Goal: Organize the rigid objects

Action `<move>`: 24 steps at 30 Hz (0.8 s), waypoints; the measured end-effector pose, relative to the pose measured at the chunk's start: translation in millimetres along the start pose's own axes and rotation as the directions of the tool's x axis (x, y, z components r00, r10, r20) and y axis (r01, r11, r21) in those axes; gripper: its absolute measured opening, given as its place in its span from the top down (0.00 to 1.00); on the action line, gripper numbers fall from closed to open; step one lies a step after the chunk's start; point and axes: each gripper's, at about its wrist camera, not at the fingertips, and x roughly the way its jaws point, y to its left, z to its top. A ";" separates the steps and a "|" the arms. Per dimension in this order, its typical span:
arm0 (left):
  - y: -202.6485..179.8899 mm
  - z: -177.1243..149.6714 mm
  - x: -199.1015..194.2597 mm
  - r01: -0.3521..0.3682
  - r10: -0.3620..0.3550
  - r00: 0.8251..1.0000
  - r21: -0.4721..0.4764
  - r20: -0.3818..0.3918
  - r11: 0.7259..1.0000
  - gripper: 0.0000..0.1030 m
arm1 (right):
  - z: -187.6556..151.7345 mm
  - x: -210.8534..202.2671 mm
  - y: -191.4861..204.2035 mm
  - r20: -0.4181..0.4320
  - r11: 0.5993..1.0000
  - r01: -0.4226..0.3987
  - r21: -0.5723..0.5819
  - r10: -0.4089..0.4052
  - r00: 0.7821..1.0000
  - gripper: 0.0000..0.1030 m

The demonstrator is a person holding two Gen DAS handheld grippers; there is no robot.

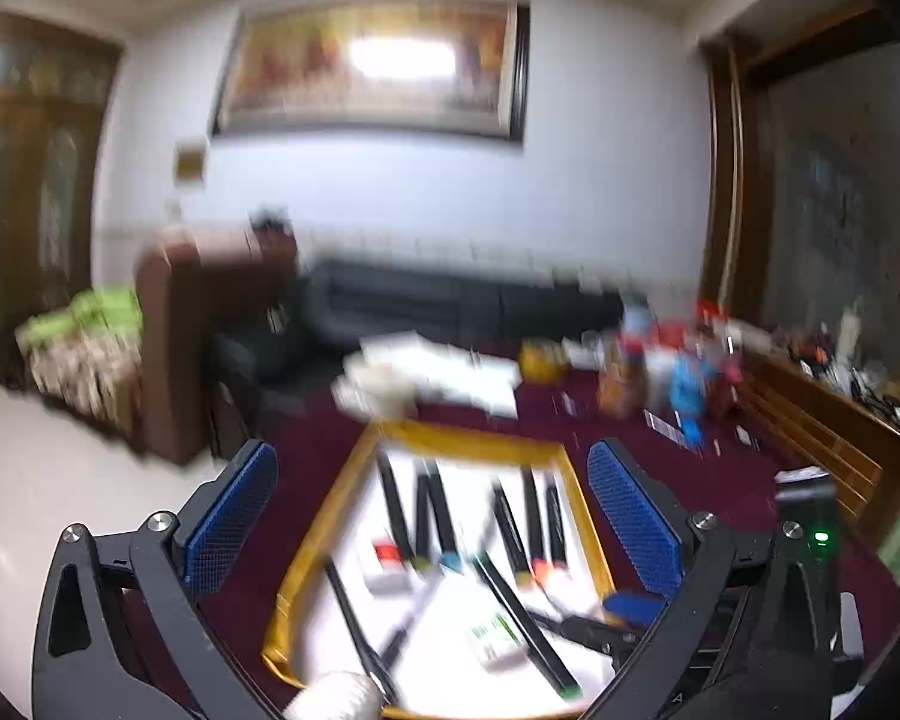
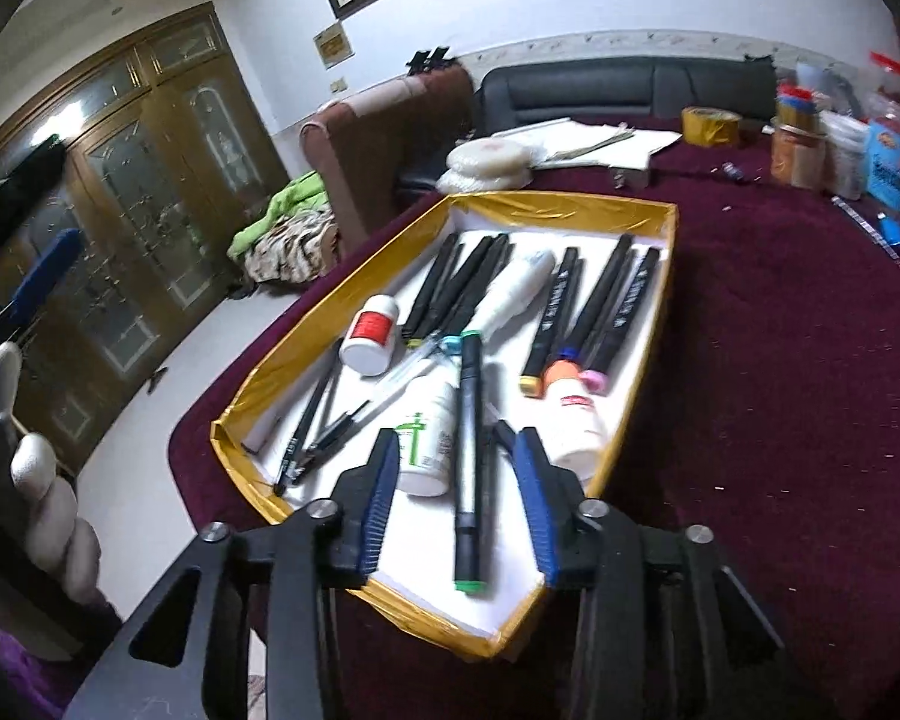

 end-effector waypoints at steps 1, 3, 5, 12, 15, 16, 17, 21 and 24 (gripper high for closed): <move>1.2 -0.3 6.8 0.008 -0.009 0.999 -0.027 -0.037 1.000 0.00 | -0.3 -1.6 -0.1 0.004 1.000 0.010 -0.005 -0.010 1.000 0.61; 6.4 -5.0 13.2 0.013 -0.019 0.997 -0.080 -0.076 0.997 0.00 | -1.7 -4.3 -2.5 0.003 1.000 0.017 -0.005 -0.017 1.000 0.61; 8.5 -9.1 21.6 -0.017 0.004 0.992 -0.104 -0.125 0.994 0.00 | -3.3 -7.3 -6.8 0.003 1.000 0.005 0.009 -0.005 1.000 0.61; -2.7 -26.8 29.3 -0.176 0.166 0.971 -0.047 -0.174 0.983 0.00 | -9.9 -6.8 -11.3 -0.006 1.000 -0.007 0.023 0.007 1.000 0.61; -13.7 -30.6 32.4 -0.247 0.248 0.954 0.028 -0.170 0.969 0.00 | -13.9 -8.8 -4.8 0.006 1.000 0.023 -0.012 -0.023 1.000 0.61; -15.9 -32.5 33.5 -0.254 0.257 0.951 0.039 -0.172 0.966 0.00 | -15.1 -9.6 -2.5 0.011 0.999 0.037 -0.026 -0.037 0.999 0.60; -16.8 -33.1 35.8 -0.262 0.266 0.947 0.049 -0.179 0.964 0.00 | -16.2 -10.4 -0.1 0.016 0.998 0.050 -0.040 -0.049 0.999 0.59; -18.0 -38.4 42.3 -0.277 0.284 0.934 0.063 -0.215 0.959 0.00 | -18.2 -11.3 2.7 0.022 0.996 0.068 -0.057 -0.067 0.998 0.53; -18.2 -41.2 45.5 -0.287 0.297 0.925 0.075 -0.239 0.955 0.00 | -18.8 -11.9 0.5 0.023 0.996 0.070 -0.055 -0.068 0.997 0.53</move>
